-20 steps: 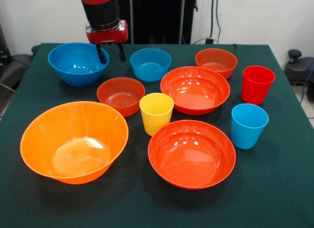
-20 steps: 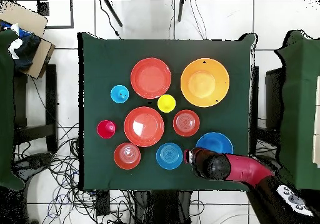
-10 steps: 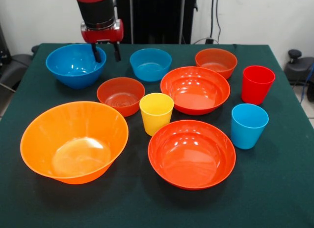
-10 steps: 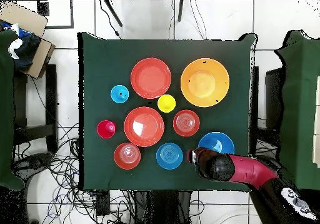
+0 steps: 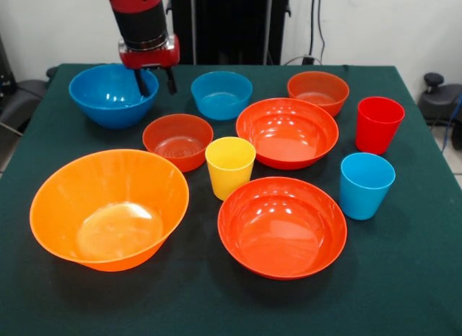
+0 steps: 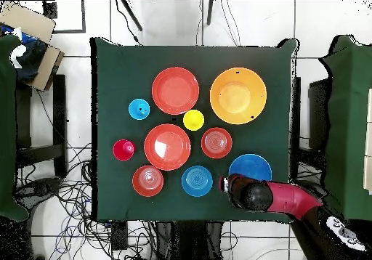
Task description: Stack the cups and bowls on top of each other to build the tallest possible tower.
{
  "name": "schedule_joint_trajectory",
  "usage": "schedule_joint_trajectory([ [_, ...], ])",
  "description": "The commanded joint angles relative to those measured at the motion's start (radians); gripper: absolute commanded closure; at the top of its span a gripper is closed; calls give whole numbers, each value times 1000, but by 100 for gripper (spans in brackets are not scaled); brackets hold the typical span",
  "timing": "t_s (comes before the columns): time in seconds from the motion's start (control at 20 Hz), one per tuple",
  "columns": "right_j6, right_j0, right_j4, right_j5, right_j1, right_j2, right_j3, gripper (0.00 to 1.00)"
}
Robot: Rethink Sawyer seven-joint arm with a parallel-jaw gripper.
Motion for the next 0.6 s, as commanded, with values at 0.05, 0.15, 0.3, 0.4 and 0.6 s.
schedule_joint_trajectory([
  [0.05,-27,6,-89,-62,87,51,-105,0],
  [0.15,-24,8,-107,-71,88,45,-108,0],
  [0.3,-19,27,-132,-68,81,37,-119,100],
  [0.4,-18,38,-140,-70,77,32,-122,100],
  [0.6,-3,52,-147,-76,71,26,-127,100],
])
